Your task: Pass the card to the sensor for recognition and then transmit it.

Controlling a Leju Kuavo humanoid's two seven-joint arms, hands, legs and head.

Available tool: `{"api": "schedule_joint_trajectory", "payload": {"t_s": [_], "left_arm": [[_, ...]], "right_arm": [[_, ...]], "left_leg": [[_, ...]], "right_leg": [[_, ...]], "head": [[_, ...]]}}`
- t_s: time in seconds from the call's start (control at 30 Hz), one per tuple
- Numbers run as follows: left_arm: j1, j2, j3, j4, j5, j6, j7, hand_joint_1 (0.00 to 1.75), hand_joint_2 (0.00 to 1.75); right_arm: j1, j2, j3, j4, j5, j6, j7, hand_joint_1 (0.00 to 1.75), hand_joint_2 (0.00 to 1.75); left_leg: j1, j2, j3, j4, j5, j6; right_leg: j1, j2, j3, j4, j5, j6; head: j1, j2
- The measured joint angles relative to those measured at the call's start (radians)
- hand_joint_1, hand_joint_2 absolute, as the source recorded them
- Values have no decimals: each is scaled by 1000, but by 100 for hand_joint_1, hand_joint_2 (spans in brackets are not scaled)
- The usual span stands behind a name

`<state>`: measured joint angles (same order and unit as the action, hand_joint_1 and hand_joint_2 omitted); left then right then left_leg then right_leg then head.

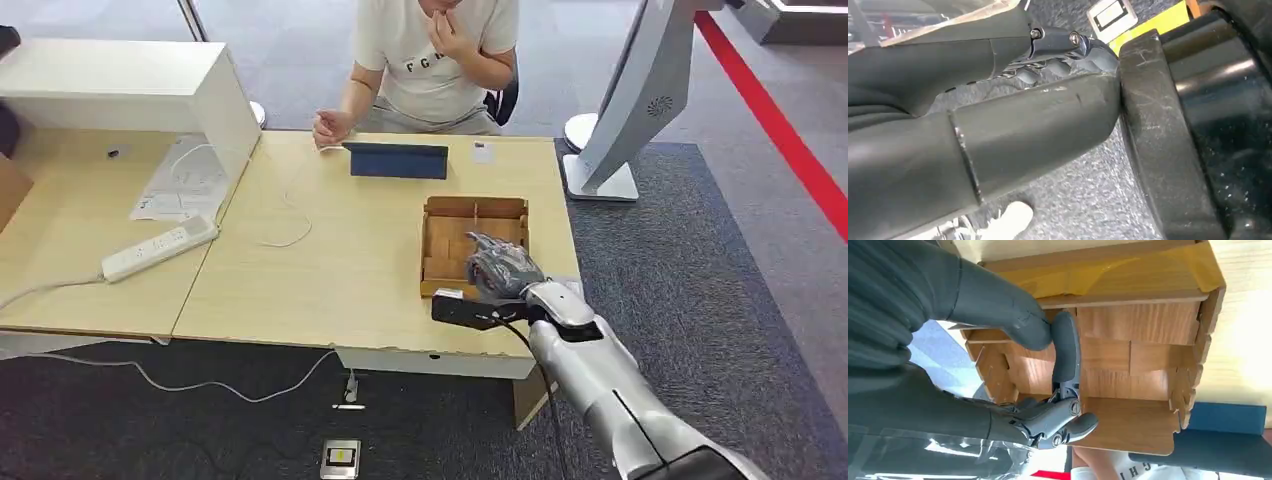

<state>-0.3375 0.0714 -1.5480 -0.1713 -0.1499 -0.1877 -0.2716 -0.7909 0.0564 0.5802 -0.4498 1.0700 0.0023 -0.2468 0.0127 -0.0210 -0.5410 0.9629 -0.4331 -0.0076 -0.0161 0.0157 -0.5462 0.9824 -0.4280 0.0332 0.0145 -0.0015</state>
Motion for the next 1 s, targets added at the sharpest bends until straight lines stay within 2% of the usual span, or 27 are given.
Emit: {"api": "schedule_joint_trajectory", "payload": {"t_s": [0.03, 0.1, 0.13, 0.7, 0.73, 1.0], "left_arm": [[-1, -1, 0, 0, -8, 0, -2, 0, 0], [-3, -3, 0, 0, -34, 0, -7, 0, 0], [-4, -3, 0, 0, -43, 0, -10, 0, 0], [-12, -14, 0, 0, -116, -16, -31, 0, 0], [-12, -14, 0, 0, -122, -16, -31, 0, 0], [-14, -18, 0, 0, -134, -17, -30, 0, 0]], "right_arm": [[0, 1, 0, 0, 0, 1, 0, 0, 175], [0, 2, 2, 1, -3, -2, -2, 0, 175], [1, 2, 3, 1, -5, -6, -2, 0, 0], [-12, 3, 4, 0, -15, -11, -11, 0, 0], [-13, 3, 5, 0, -9, -11, -7, 0, 175], [-20, -1, 6, 7, -2, -10, 2, 0, 175]], "left_leg": [[0, 0, 0, 0, 0, 0], [0, 0, 0, 0, 0, 0], [0, 0, 0, 0, 0, 0], [0, 0, 0, 0, 0, 0], [0, 0, 0, 0, 0, 0], [0, 0, 0, 0, 0, 0]], "right_leg": [[0, 0, 0, 0, 0, 0], [0, 0, 0, 0, 0, 0], [0, 0, 0, 0, 0, 0], [0, 0, 0, 0, 0, 0], [0, 0, 0, 0, 0, 0], [0, 0, 0, 0, 0, 0]], "head": [[0, 0], [0, 0], [0, 0], [0, 0], [0, 0], [0, 0]]}}
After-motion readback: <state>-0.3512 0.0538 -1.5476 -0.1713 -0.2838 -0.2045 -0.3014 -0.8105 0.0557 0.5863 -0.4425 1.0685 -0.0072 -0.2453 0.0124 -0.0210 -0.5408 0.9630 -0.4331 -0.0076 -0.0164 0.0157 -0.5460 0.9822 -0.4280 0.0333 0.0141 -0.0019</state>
